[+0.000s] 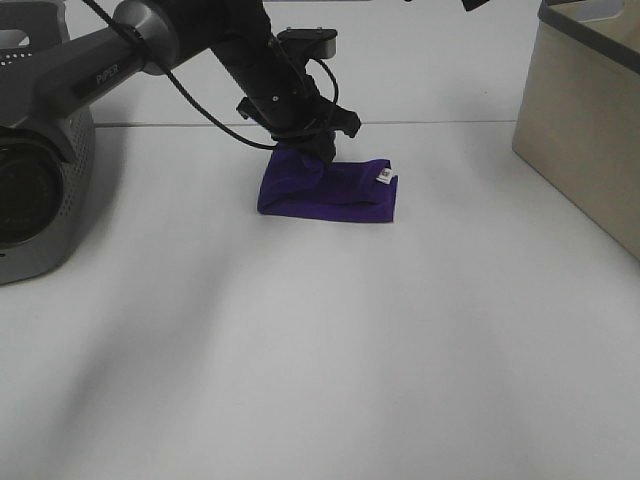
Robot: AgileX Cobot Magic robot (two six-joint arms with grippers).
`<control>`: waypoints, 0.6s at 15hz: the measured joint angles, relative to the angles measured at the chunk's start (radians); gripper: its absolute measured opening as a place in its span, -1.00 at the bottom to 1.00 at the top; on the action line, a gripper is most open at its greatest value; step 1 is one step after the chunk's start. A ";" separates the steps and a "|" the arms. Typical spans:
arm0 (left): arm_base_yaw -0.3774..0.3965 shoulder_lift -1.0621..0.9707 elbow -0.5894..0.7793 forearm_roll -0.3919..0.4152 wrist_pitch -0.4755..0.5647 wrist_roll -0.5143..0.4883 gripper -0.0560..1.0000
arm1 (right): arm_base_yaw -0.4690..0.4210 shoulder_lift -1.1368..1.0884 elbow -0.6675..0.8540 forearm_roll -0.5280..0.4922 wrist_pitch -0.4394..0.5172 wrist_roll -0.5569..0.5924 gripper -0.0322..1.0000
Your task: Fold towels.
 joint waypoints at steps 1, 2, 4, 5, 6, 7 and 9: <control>0.000 0.003 0.000 -0.041 -0.032 -0.003 -0.23 | 0.000 0.000 0.000 0.005 0.000 0.000 0.71; 0.000 0.009 0.000 -0.111 -0.067 -0.006 0.09 | 0.000 0.000 0.000 0.014 0.000 0.000 0.71; 0.000 0.018 0.000 -0.268 -0.143 -0.006 0.44 | 0.000 0.000 0.000 0.026 0.000 0.001 0.71; 0.000 0.019 0.000 -0.300 -0.170 0.003 0.45 | 0.000 0.000 0.000 0.027 0.000 0.002 0.71; 0.000 0.019 0.000 -0.306 -0.177 0.007 0.47 | 0.000 0.000 0.000 0.027 0.000 0.003 0.71; 0.000 0.019 0.000 -0.313 -0.187 0.012 0.48 | 0.000 0.000 0.000 0.027 0.000 0.008 0.71; 0.011 0.019 -0.014 -0.297 -0.154 0.014 0.48 | 0.000 -0.002 0.000 0.027 0.000 0.016 0.71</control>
